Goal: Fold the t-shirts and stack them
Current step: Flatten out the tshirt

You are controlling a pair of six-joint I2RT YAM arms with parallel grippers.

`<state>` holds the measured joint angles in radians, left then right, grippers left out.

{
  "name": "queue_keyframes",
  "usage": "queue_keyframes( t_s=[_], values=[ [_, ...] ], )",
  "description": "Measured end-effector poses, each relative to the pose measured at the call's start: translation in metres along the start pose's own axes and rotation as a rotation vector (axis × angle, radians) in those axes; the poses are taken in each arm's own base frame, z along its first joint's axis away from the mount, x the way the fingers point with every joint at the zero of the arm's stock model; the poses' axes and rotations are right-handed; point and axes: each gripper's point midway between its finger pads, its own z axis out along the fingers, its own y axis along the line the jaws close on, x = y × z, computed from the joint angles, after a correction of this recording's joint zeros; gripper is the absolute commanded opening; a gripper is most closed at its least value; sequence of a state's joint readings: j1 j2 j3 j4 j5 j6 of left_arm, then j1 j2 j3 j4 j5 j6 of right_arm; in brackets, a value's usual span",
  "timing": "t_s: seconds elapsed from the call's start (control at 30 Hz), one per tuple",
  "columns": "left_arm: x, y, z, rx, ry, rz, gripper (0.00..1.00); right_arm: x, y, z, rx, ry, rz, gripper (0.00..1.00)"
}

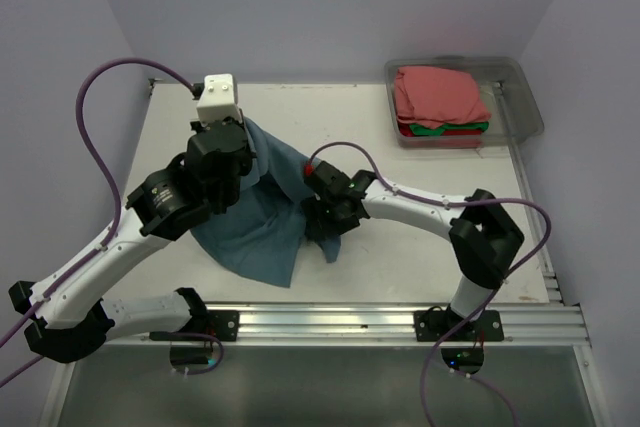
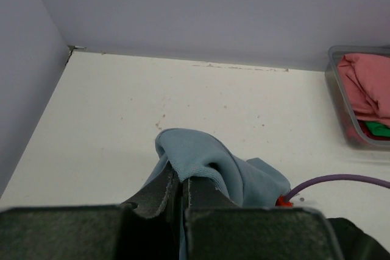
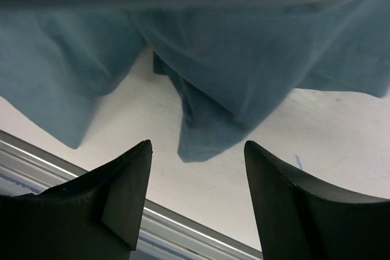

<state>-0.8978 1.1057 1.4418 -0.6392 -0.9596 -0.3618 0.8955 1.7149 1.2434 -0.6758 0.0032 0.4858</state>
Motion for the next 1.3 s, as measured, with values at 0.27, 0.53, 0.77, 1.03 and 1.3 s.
queue_keyframes(
  t_s=[0.27, 0.53, 0.77, 1.03, 1.3],
  values=[
    [-0.003, 0.004, -0.001, -0.014, -0.011, 0.000, 0.00, 0.035, 0.033, 0.029, 0.018, 0.063, -0.069, 0.51],
    [-0.012, 0.013, -0.007, -0.017, -0.034, -0.028, 0.00, 0.034, 0.025, 0.030, 0.096, 0.035, -0.057, 0.00],
    [-0.016, 0.021, -0.011, -0.027, -0.047, -0.041, 0.00, 0.014, -0.005, -0.012, 0.262, -0.050, -0.071, 0.00],
    [-0.008, 0.022, -0.011, -0.031, -0.037, -0.036, 0.00, -0.054, -0.017, -0.126, 0.302, -0.379, -0.025, 0.05],
    [-0.010, 0.023, -0.014, -0.016, -0.039, -0.059, 0.00, -0.066, -0.061, -0.101, 0.367, -0.315, 0.053, 0.62]
  ],
)
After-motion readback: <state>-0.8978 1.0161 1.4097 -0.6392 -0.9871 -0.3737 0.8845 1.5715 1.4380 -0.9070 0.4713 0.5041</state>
